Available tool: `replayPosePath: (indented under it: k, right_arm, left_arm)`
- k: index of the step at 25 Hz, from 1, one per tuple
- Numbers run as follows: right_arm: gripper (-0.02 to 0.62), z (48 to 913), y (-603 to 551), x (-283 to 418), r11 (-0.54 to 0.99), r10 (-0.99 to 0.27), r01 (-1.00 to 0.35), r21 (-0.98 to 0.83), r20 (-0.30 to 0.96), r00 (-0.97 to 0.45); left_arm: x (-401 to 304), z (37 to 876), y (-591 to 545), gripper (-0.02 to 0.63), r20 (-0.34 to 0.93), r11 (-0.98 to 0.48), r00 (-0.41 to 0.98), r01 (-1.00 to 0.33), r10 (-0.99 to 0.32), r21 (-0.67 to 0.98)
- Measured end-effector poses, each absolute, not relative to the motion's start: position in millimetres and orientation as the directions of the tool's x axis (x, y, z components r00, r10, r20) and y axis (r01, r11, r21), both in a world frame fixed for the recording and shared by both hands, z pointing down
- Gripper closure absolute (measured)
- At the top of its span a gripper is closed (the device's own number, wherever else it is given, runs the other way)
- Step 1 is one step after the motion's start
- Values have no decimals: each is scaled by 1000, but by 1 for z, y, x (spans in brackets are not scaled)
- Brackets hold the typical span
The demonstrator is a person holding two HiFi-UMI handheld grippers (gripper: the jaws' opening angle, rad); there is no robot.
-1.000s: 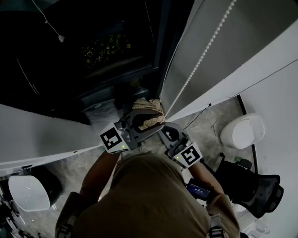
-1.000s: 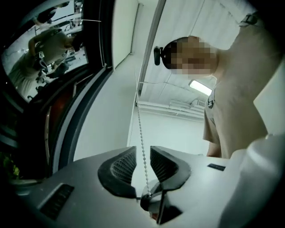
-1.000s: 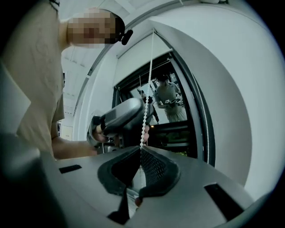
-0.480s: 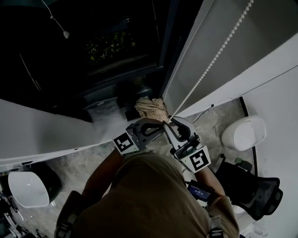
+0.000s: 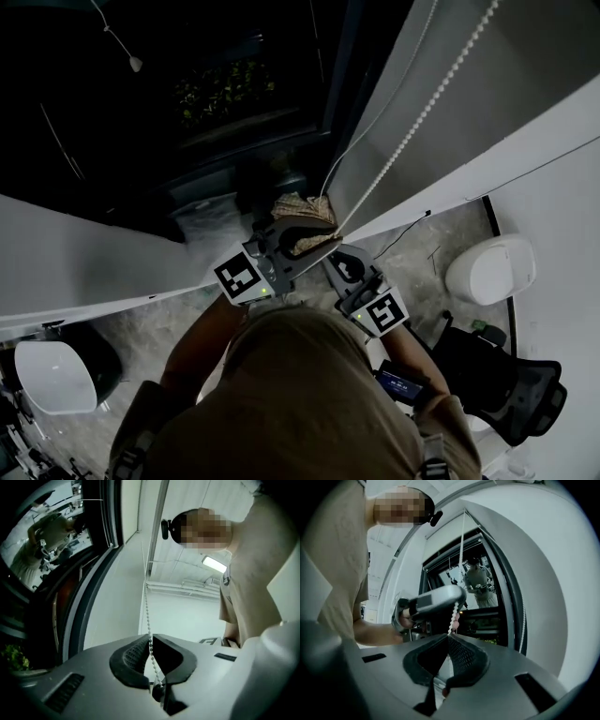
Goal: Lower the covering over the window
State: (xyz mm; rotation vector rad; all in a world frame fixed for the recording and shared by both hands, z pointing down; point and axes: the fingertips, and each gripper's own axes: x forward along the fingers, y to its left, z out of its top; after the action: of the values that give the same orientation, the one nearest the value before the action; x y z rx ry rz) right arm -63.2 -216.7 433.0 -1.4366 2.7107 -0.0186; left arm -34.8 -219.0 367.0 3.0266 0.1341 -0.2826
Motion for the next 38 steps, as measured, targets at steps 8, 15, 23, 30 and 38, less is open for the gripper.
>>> replayPosePath:
  k: [8,15,23,30,38]
  right_arm:
    - [508,373,-210,-27,504,-842,-863,-33,-240,-483]
    - [586,377,-228,-33,484,-865,-874,-40,-178,-470]
    - [586,412,-223,-65,592,-804,-806,0,-74,-590]
    - [517,337,-213,-26,613,-767,-790,-27,-263,-586]
    - [575,289,-214,-25,704,-676,-708,66,-242,-695]
  left_arm:
    - [-31,432,-218,588,-41,-994,995,97,95,51]
    - [-39,432,-207,586,-92,-983,989,129,117,133]
    - [-24,329,-240,552,-197,-998,980,46,38,33]
    - [-29,369,-244,581,-104,-998,993,-55,-53,-21]
    - [-17,382,-187,581,-63,-994,992,-109,-108,-18]
